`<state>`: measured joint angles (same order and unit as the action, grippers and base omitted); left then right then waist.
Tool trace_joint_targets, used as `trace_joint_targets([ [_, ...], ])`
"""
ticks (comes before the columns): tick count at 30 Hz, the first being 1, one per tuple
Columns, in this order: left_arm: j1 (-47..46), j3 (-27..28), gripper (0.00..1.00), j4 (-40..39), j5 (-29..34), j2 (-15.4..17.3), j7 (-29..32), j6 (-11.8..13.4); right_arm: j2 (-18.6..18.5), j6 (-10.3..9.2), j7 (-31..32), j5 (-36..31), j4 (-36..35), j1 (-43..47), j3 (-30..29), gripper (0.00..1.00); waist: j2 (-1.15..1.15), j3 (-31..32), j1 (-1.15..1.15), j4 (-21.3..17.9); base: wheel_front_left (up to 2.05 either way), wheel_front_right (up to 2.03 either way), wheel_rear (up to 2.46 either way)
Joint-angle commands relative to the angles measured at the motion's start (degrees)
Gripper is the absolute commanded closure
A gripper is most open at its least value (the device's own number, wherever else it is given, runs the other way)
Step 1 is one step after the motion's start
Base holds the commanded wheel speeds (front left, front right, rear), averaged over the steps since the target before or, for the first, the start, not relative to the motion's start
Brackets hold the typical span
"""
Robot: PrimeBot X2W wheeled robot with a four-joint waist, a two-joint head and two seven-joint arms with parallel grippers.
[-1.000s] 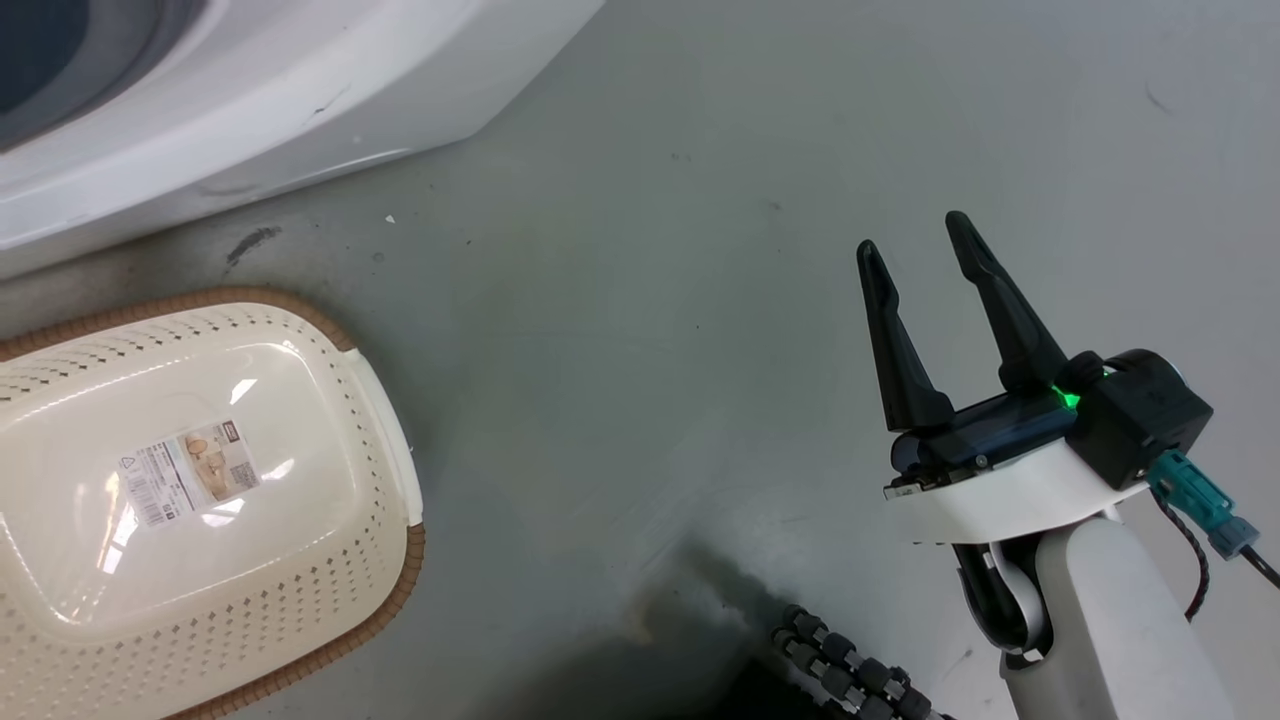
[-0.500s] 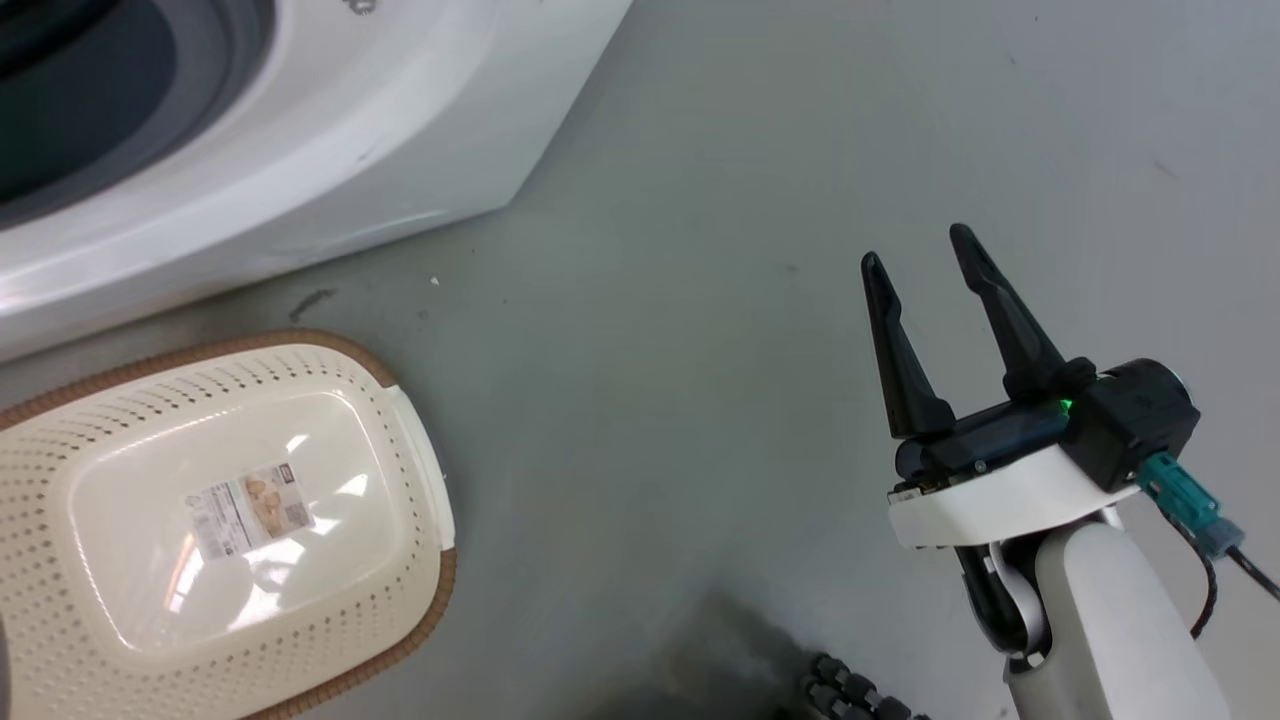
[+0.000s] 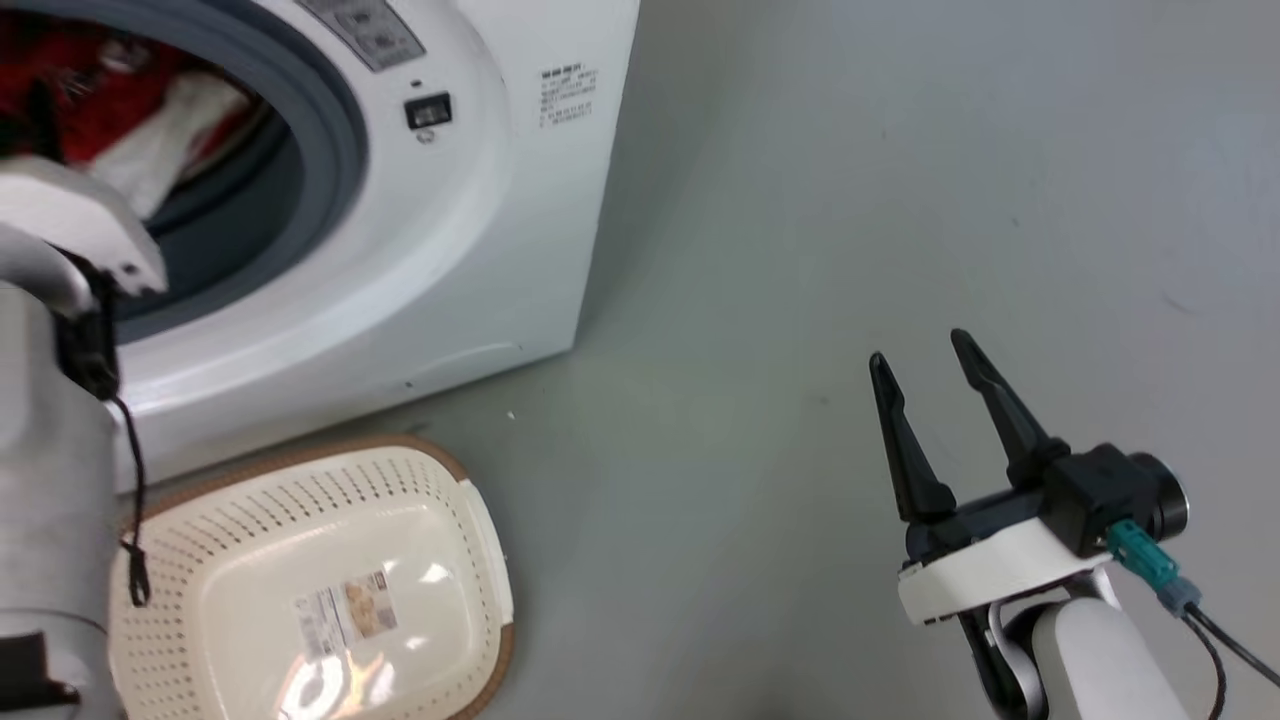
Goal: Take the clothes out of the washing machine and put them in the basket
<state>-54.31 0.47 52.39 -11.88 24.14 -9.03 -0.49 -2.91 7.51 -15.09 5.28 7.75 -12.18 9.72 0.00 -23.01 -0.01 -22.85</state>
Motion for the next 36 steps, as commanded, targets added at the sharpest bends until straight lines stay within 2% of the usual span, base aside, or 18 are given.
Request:
trace_joint_targets([
  [1,1.3,0.0,1.00,0.2,-0.3,-0.6,-1.3,-0.1,0.1,-0.04,-0.1,-0.2,0.4,1.1,-0.3,0.00,0.00,4.9,0.01,2.0,0.00,0.00,0.00],
  [9,8.9,-0.6,1.00,-1.4,-1.4,-4.1,-5.7,-1.4,0.1,-0.04,-0.1,-2.2,1.1,4.9,-1.8,0.00,0.00,12.4,0.01,5.1,0.00,0.00,0.00],
  [17,17.1,0.0,1.00,-10.1,-1.9,-5.9,-6.3,-2.3,0.1,-0.04,1.1,-3.3,0.5,8.4,-2.8,0.00,0.00,18.1,0.01,7.4,0.00,0.00,0.00],
  [18,21.1,0.3,1.00,-15.0,-1.9,-6.6,-6.2,-2.0,0.1,-0.04,1.9,-3.4,0.1,9.9,-3.2,0.00,0.00,20.3,0.01,8.2,0.00,0.00,0.00],
  [25,31.6,-0.9,1.00,-27.6,-1.5,-8.6,-5.0,-0.6,0.1,-0.05,4.0,-4.6,-2.0,13.6,-4.2,0.00,0.00,24.0,0.01,10.6,0.00,0.00,0.00],
  [32,45.2,-2.5,1.00,-41.6,-1.8,-10.9,0.8,2.1,0.1,-0.05,5.6,-5.1,-4.5,15.3,-4.5,0.00,0.00,24.4,0.01,12.4,0.00,0.00,0.00],
  [33,50.8,-3.2,1.00,-44.9,-2.4,-12.2,2.9,3.0,0.1,-0.04,6.0,-5.3,-5.1,15.8,-4.4,0.00,0.00,24.0,0.01,13.0,0.00,0.00,0.00],
  [36,54.7,-3.9,1.00,-45.6,-3.3,-13.6,4.3,3.6,0.1,-0.04,6.3,-5.4,-5.7,15.4,-4.2,0.00,0.00,22.4,0.01,13.4,0.00,0.00,0.00],
])
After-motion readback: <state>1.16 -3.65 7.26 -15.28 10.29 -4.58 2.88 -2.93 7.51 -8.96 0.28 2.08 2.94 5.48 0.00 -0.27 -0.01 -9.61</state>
